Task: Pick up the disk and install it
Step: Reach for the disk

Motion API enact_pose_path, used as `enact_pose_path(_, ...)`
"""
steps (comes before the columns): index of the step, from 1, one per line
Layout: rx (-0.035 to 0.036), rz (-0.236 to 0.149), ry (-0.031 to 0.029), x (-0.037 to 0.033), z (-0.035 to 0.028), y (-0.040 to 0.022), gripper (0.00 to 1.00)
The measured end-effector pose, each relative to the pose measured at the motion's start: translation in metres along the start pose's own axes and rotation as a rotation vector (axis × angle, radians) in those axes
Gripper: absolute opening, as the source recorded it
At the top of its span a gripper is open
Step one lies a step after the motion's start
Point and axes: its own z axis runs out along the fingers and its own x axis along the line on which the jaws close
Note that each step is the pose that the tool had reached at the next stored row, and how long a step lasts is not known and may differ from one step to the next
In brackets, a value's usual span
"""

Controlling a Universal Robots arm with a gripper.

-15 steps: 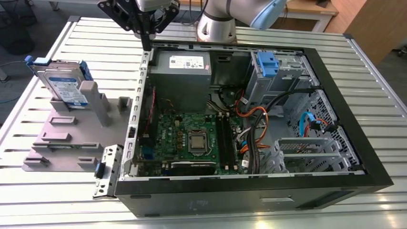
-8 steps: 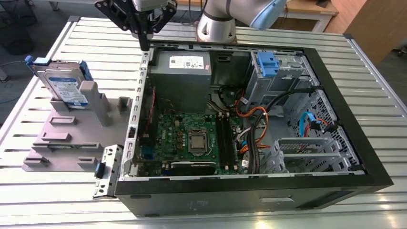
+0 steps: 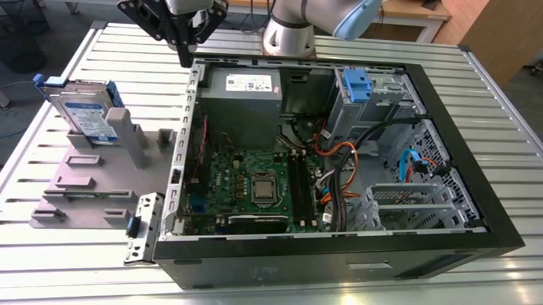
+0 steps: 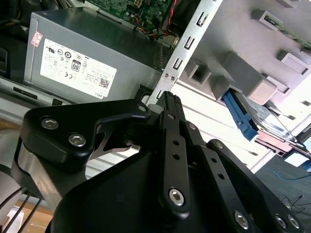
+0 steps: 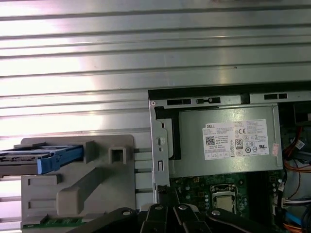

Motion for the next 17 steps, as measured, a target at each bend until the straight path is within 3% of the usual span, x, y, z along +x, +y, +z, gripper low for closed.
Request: enact_pose_path(17, 0.0, 0.0, 0.0, 0.0428, 0.0005, -0.0033, 0.11)
